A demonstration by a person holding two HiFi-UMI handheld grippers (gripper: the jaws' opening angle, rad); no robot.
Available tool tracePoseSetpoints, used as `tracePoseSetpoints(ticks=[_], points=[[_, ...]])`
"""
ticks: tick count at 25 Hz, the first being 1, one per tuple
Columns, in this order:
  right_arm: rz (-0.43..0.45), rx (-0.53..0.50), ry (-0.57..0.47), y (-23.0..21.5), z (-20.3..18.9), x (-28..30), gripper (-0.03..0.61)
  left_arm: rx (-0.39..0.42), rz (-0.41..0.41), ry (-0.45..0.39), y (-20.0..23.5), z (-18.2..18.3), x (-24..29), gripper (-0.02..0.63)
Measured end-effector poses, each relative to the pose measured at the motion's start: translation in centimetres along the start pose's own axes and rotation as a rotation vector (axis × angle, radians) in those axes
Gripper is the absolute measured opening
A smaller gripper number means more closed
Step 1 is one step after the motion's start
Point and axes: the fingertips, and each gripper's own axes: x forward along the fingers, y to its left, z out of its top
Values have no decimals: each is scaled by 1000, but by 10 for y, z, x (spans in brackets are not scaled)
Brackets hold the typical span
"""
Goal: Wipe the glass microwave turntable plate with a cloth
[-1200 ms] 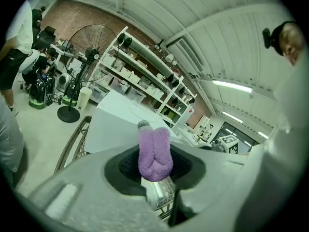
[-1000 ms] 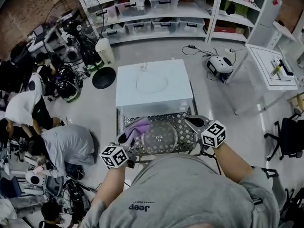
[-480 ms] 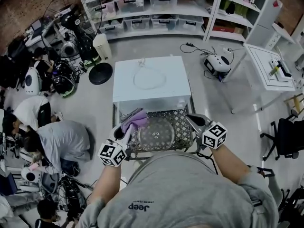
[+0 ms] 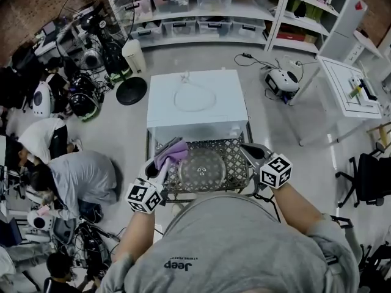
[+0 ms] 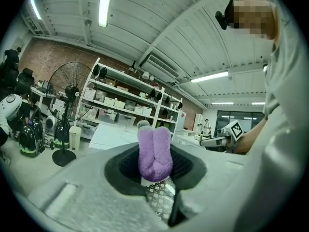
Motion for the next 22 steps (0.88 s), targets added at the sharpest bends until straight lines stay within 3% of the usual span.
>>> tracePoseSetpoints(ticks=[22], points=[[34, -96, 69, 8, -3, 9, 6, 6, -51, 5, -7, 5, 7, 97]])
